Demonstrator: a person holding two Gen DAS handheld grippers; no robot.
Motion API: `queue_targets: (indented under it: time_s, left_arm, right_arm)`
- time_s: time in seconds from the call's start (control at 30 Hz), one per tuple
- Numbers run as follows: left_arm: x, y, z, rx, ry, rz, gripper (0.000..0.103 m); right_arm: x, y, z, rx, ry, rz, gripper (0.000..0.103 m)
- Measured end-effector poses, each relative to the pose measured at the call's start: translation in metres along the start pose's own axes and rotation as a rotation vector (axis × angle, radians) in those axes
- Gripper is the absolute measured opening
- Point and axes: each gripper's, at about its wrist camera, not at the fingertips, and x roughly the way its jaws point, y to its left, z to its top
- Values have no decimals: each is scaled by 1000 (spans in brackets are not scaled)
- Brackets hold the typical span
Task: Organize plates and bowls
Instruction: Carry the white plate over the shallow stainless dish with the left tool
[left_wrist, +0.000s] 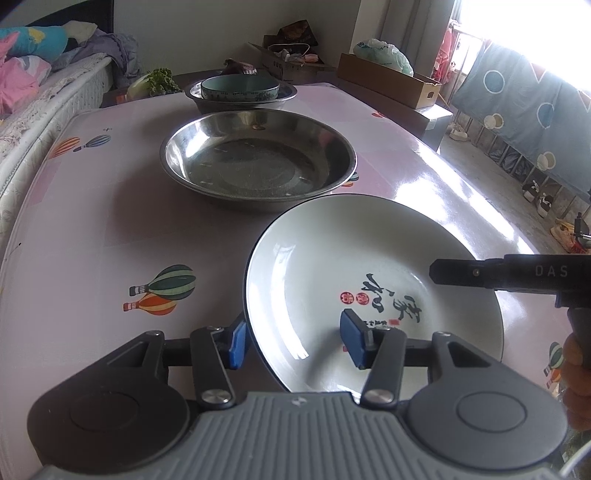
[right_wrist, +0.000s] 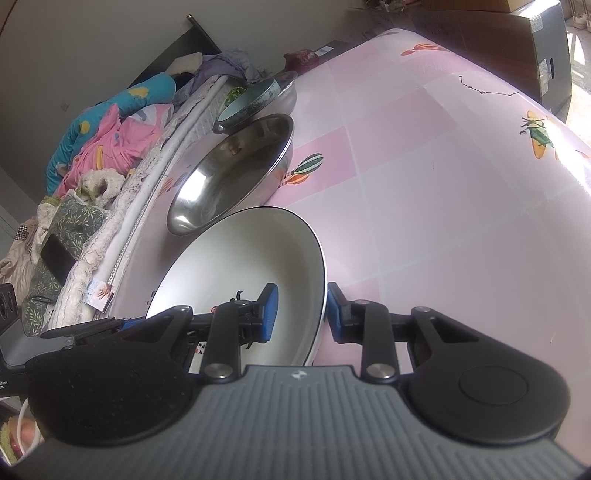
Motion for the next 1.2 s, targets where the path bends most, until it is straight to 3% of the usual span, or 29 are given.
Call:
queue_targets:
  time_s: [0.3, 1.2]
  left_arm:
    - [-3, -1, 1, -18, 5, 18, 48]
    - [-9, -8, 3, -12, -3, 17, 48]
  right_arm:
    - [-1, 11, -1, -42, -4, -53, 28]
    - [-12, 12, -3, -35, -9, -71, 28]
